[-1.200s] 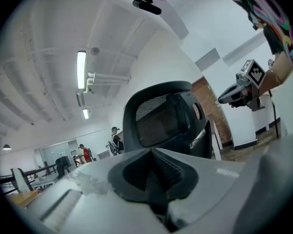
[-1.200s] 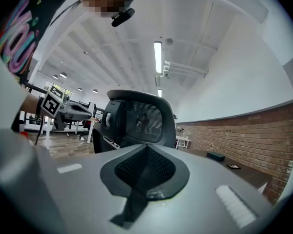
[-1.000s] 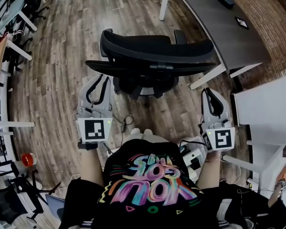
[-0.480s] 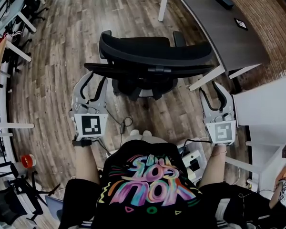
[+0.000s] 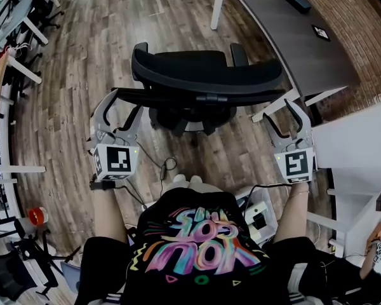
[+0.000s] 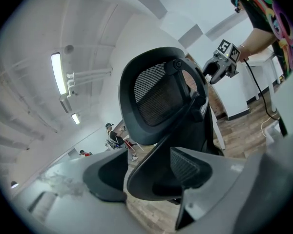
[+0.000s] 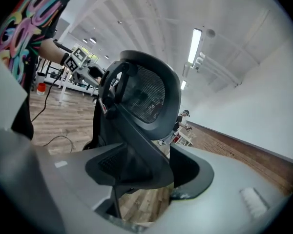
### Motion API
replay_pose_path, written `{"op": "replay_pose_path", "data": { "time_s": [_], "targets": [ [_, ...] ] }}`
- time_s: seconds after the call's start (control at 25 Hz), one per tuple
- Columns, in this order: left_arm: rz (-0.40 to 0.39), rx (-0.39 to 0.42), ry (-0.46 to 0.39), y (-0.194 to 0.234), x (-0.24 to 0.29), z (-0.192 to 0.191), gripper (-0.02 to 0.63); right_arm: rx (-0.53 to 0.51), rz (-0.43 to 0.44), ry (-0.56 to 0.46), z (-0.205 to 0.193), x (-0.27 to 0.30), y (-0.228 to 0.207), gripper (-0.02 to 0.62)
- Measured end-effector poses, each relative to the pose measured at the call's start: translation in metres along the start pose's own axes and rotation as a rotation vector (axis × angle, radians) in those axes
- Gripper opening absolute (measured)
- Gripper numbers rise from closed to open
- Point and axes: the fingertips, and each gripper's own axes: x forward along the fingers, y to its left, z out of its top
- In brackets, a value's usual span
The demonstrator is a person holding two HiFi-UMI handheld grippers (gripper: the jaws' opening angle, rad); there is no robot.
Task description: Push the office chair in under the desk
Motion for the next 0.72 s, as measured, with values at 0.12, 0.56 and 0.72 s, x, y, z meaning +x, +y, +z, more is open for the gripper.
{"op": "replay_pose_path", "data": {
  "time_s": [0.12,0.56,0.72],
  "targets": [
    [-0.012,0.021,0.014,0.000,0.004,-0.003,0.276,-0.024,0.005,0.020,-0.004,0.006,-0.006,0.262],
    [-0.076,0.163,0.115,-0.010,0.028,-0.021,0.307,-0.138,0.048,0.053,-0.024,0.039,-0.019,0.258],
    [-0.049,0.188,0.135,-0.009,0.032,-0.024,0.302,-0.147,0.068,0.053,-0.027,0.044,-0.015,0.249]
  ]
}}
